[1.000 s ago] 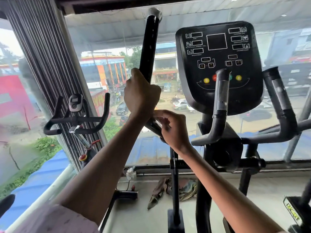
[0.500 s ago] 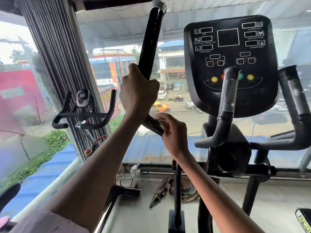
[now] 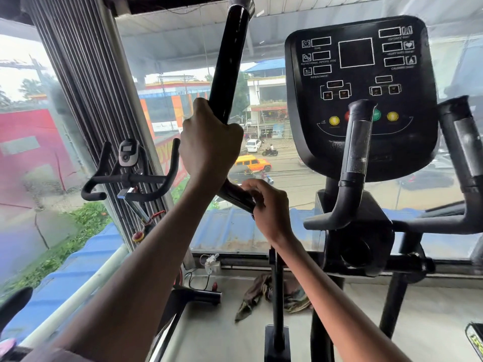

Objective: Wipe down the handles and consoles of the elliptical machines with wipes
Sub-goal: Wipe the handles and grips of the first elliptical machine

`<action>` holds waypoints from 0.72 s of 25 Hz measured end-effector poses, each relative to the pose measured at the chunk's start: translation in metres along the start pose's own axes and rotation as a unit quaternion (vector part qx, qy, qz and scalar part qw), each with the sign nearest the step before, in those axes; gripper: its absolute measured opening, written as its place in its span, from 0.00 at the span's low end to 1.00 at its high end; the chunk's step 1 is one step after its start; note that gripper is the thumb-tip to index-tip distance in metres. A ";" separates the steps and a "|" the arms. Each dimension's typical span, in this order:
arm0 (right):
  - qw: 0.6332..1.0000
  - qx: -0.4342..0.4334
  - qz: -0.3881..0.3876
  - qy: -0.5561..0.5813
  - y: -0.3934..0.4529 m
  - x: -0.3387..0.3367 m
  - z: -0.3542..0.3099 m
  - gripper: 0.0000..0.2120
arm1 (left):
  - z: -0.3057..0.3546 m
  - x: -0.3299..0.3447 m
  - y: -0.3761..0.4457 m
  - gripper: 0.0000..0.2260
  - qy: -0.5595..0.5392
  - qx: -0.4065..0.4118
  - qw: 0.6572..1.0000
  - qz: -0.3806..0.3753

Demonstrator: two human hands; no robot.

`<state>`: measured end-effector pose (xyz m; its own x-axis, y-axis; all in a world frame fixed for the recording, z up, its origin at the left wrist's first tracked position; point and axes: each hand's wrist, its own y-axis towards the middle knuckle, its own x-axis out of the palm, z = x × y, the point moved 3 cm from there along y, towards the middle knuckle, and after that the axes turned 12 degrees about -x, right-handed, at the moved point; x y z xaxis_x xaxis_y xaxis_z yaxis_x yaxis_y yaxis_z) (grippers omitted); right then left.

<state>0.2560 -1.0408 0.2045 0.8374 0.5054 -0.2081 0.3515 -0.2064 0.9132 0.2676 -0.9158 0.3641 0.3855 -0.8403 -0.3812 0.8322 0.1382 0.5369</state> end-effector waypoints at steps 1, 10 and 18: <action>1.000 -0.006 0.007 0.017 0.002 -0.001 -0.008 0.18 | 0.000 0.000 0.000 0.14 -0.002 -0.001 1.000 0.000; 0.994 0.098 -0.027 -0.041 -0.026 0.021 0.037 0.29 | -0.002 0.002 0.002 0.14 -0.005 -0.006 1.000 0.005; 0.997 0.047 0.058 -0.025 -0.051 0.020 0.019 0.22 | -0.004 0.002 0.002 0.14 -0.005 0.000 1.000 0.009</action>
<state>0.2629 -1.0356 0.1467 0.8934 0.4323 -0.1226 0.2871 -0.3391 0.8959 0.2720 -0.9156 0.3619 0.3956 -0.8432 -0.3640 0.8255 0.1527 0.5433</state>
